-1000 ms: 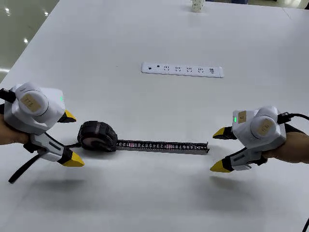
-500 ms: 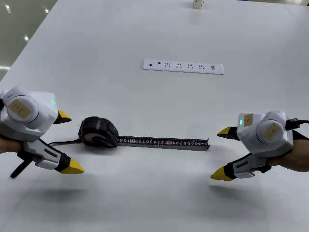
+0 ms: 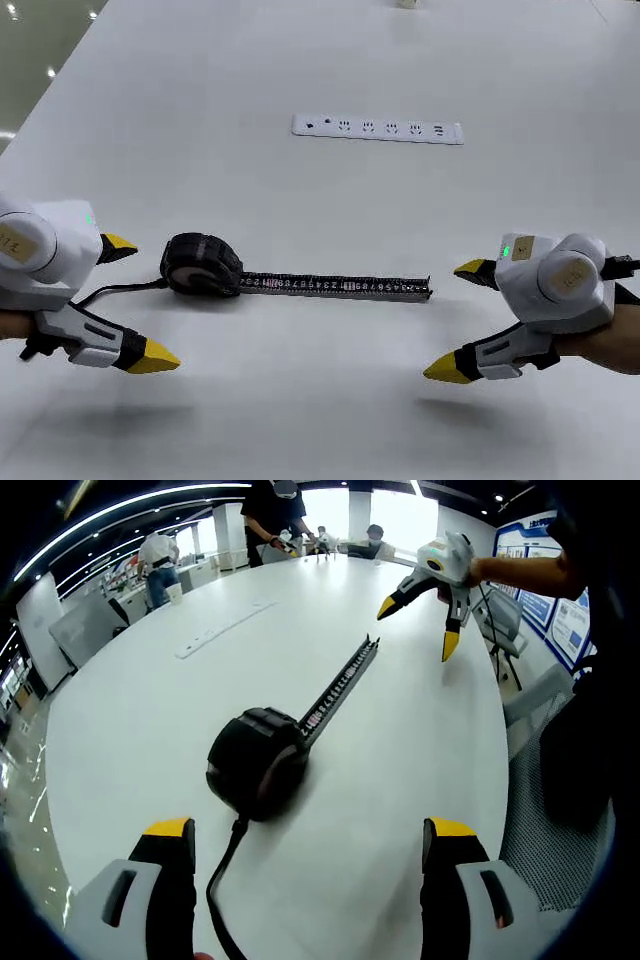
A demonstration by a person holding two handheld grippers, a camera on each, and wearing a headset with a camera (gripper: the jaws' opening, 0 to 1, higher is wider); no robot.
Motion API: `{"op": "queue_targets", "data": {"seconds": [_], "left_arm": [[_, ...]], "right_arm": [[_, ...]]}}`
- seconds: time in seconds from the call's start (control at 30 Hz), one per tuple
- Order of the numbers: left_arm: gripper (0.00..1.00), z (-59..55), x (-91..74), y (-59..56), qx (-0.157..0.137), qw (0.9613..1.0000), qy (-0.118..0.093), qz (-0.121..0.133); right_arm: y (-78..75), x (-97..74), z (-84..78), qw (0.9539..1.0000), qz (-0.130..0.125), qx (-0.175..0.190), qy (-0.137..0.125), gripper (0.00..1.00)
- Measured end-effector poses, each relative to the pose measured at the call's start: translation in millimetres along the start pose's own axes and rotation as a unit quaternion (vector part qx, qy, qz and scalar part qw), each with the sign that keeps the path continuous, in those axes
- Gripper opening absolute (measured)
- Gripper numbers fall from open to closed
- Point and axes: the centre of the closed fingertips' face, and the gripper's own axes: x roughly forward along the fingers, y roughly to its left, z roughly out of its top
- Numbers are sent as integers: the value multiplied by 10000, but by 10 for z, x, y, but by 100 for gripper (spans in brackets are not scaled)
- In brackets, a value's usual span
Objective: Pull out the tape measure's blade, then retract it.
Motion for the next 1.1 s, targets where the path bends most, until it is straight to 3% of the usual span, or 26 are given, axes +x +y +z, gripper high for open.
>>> {"op": "queue_targets", "data": {"seconds": [0.5,0.8,1.1], "left_arm": [[98,87,1,-131,-490,9972,-528,207],[99,155,-27,-133,-843,9915,-873,472],[99,136,-47,-159,-1048,9869,-1034,660]], "right_arm": [[112,-19,52,9968,-297,586,-446,99],[107,-24,118,9926,-560,814,-704,99],[144,-34,216,9870,-724,1074,-949,99]]}}
